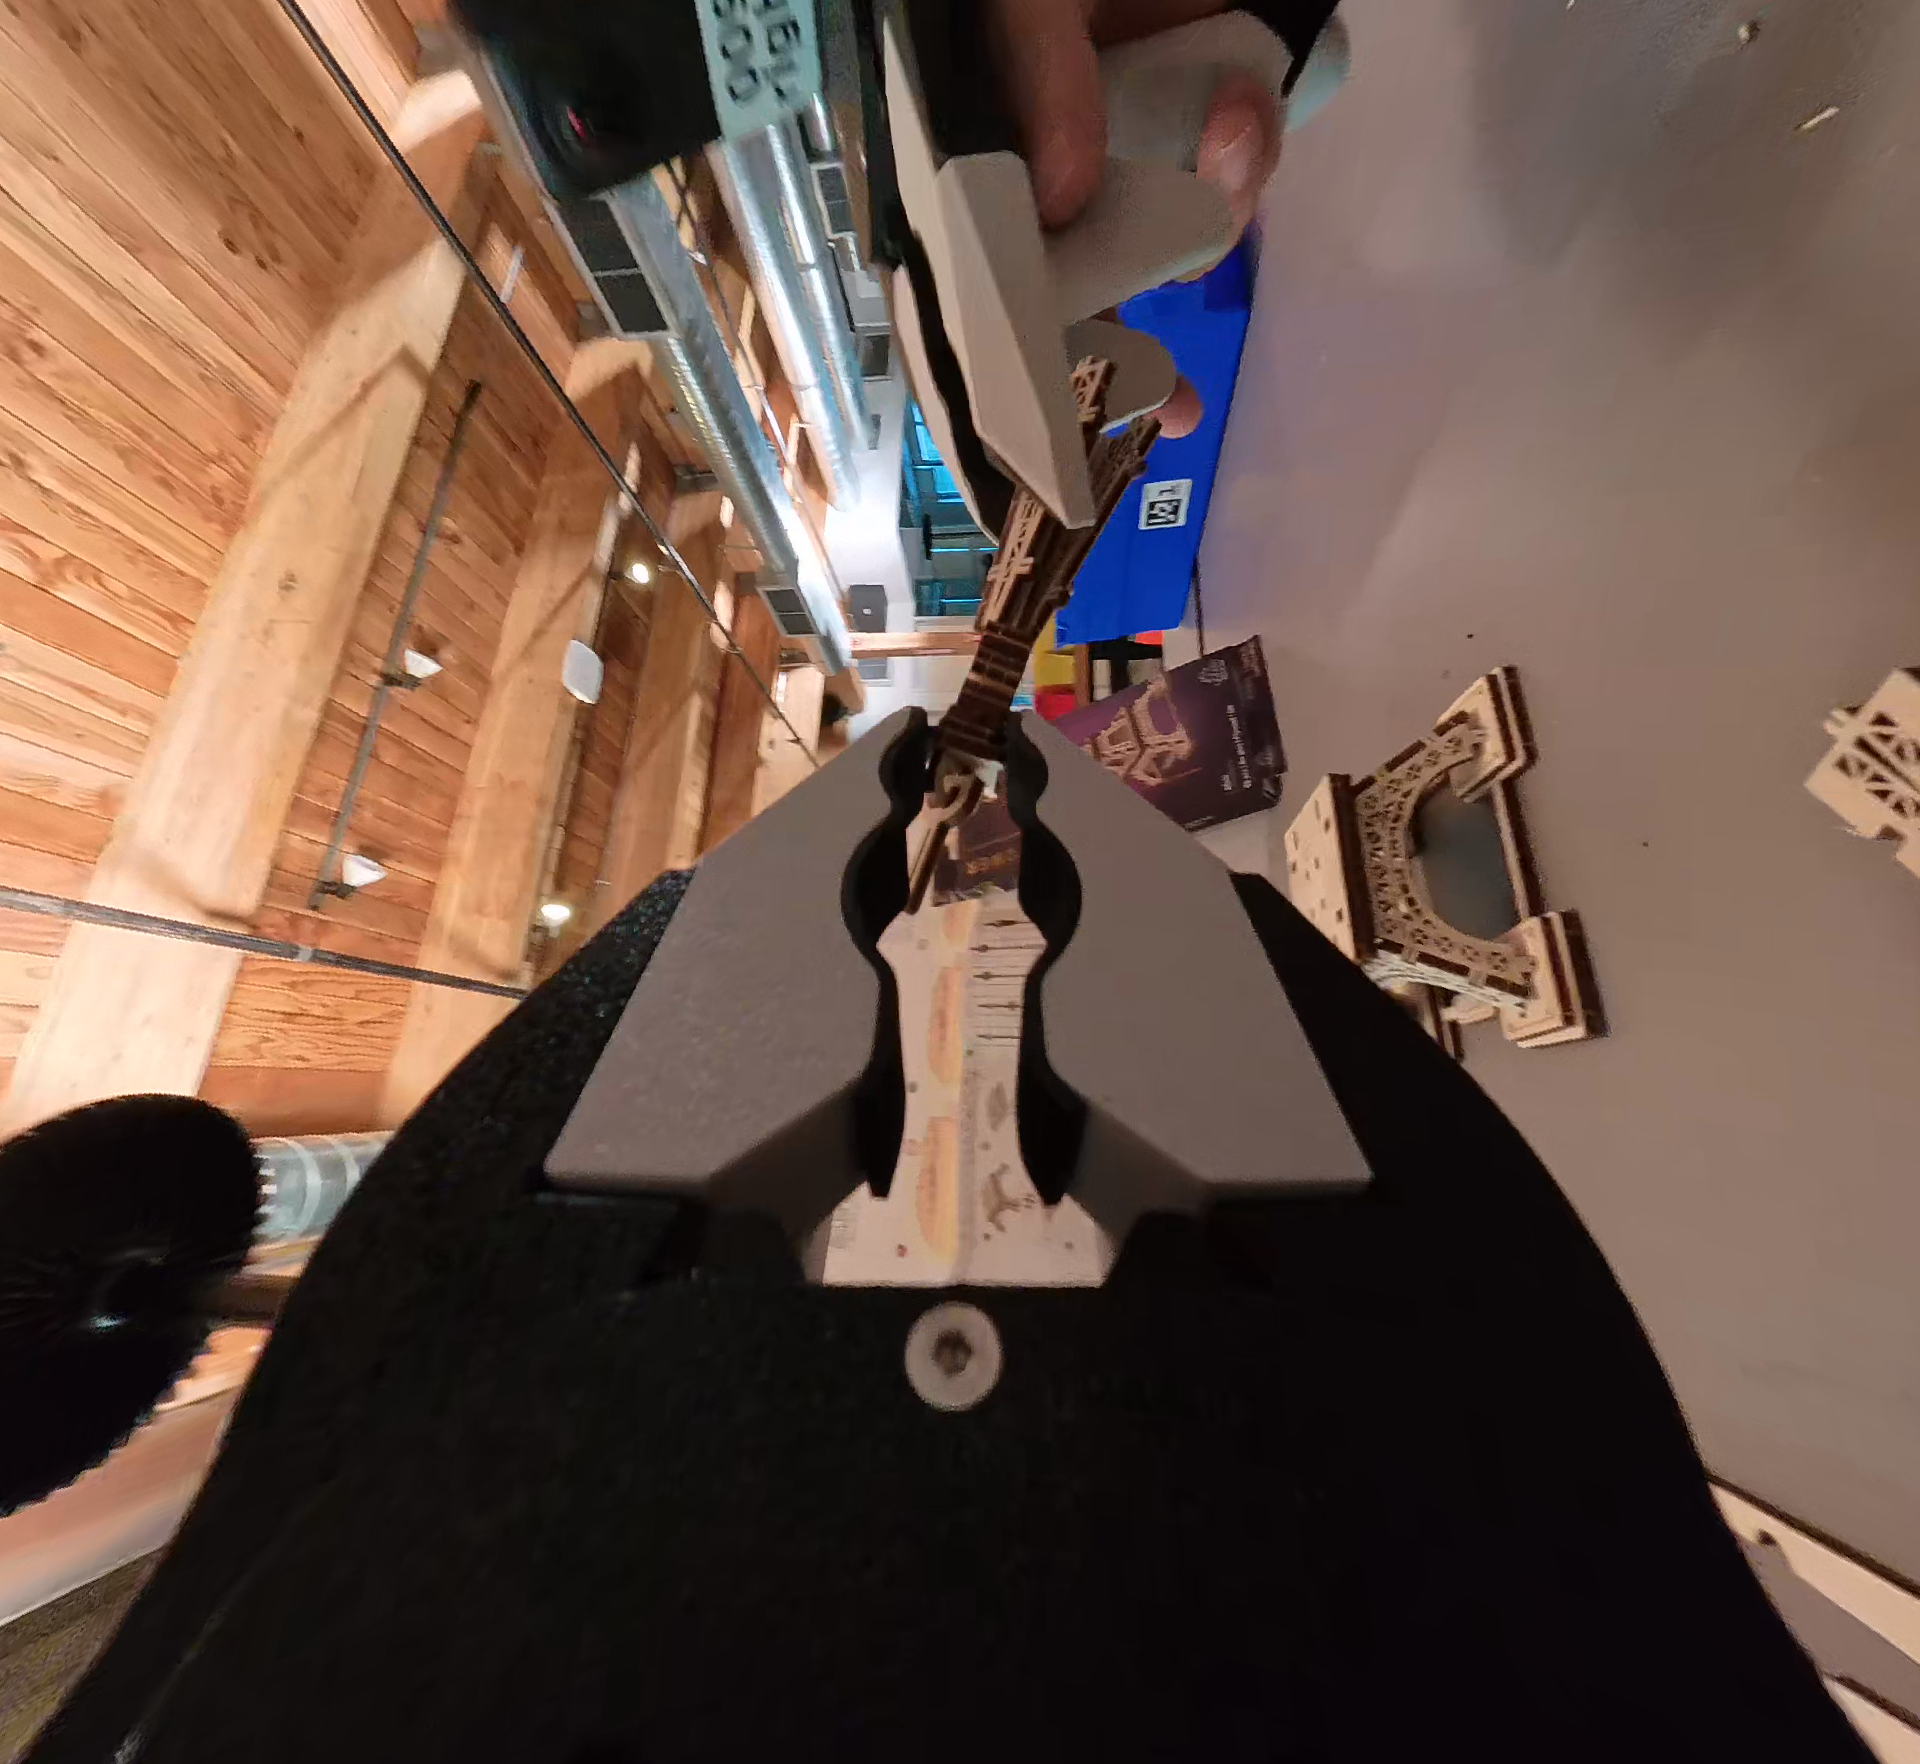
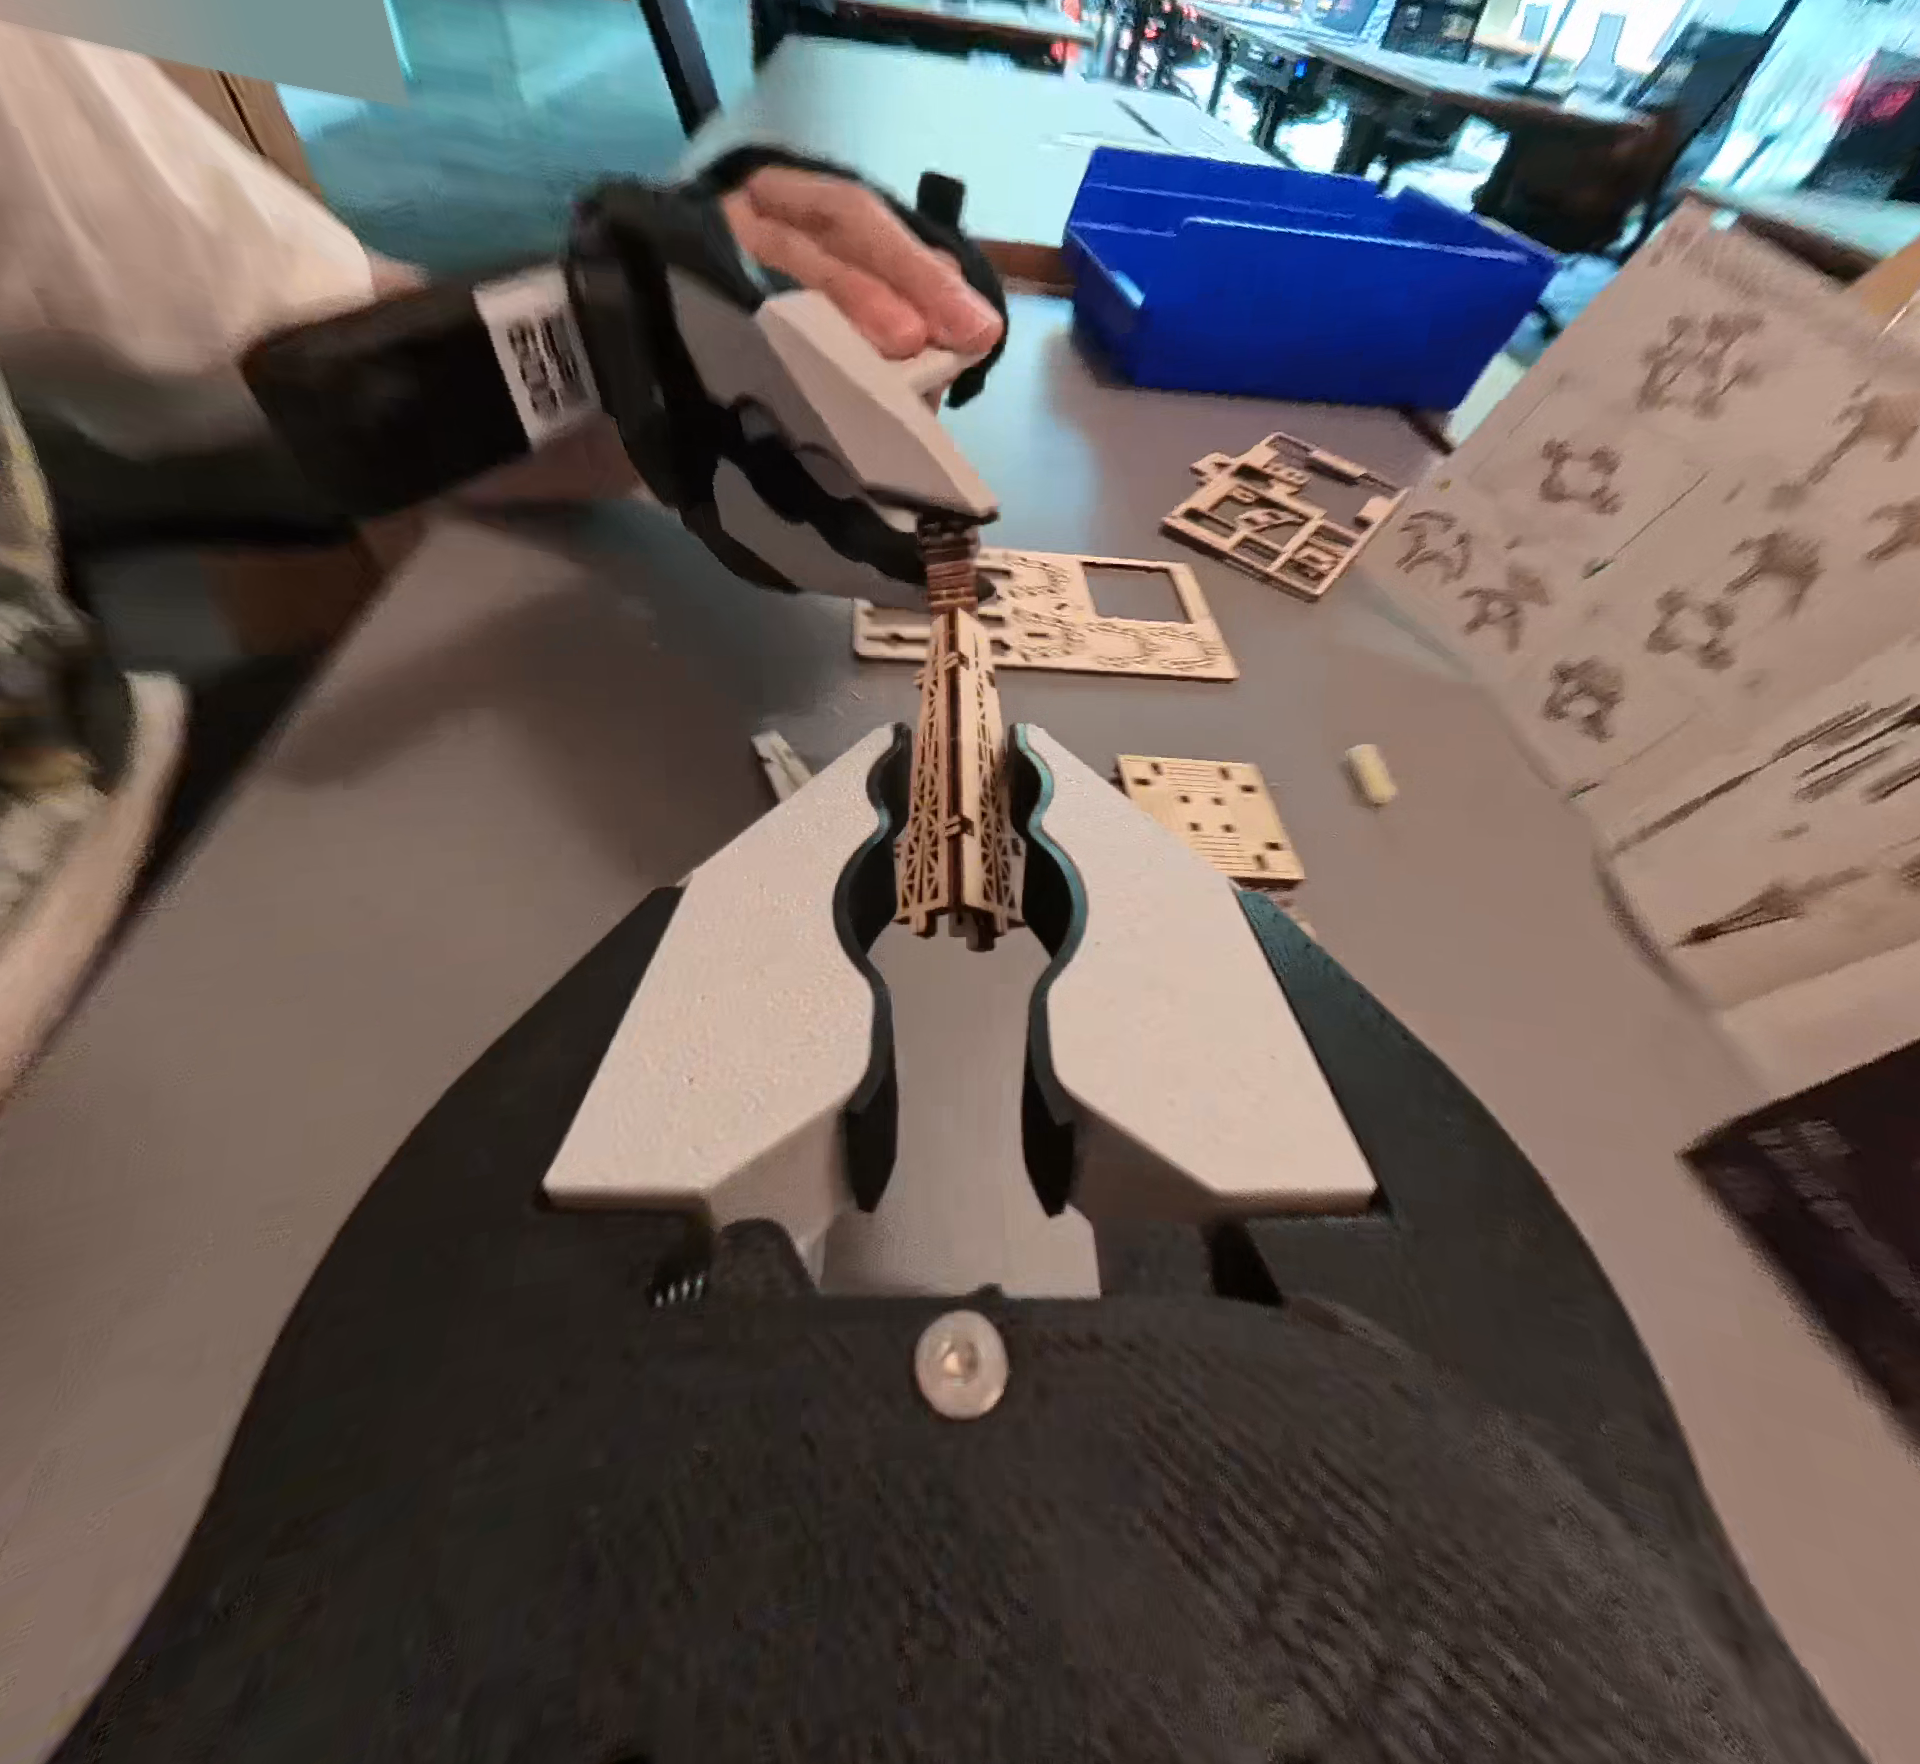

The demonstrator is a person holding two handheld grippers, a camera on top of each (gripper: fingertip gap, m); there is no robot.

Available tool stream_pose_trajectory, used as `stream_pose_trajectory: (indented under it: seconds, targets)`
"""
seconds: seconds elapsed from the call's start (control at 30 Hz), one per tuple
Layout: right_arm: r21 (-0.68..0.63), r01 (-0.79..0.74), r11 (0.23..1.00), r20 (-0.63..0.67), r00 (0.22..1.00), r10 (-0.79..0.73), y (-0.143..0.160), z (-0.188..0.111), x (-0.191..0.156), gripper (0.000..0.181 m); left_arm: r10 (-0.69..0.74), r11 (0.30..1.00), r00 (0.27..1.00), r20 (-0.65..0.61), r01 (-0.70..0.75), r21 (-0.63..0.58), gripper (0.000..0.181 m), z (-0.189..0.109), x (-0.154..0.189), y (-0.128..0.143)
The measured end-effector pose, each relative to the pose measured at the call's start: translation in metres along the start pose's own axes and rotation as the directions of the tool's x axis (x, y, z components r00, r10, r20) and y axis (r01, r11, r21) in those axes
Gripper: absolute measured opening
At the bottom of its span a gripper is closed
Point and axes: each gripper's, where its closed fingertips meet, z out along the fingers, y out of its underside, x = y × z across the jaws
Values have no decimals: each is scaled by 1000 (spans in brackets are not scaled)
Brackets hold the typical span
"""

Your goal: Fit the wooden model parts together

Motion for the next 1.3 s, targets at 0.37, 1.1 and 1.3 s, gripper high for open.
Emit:
stream_pose_trajectory:
  seconds: [0.37,1.1,1.3]
  targets:
    - [-214,347,913,-157,911,-382,11,18,8,15,-104,992,990,-92,96,-84,13,-6,10,15]
    - [-402,662,633,67,710,-701,48,81,-53,23,-524,758,843,-126,394,-520,13,-91,64,6]
    - [-388,719,577,61,645,-762,43,83,-54,21,-453,776,889,-65,357,-520,13,-95,63,5]
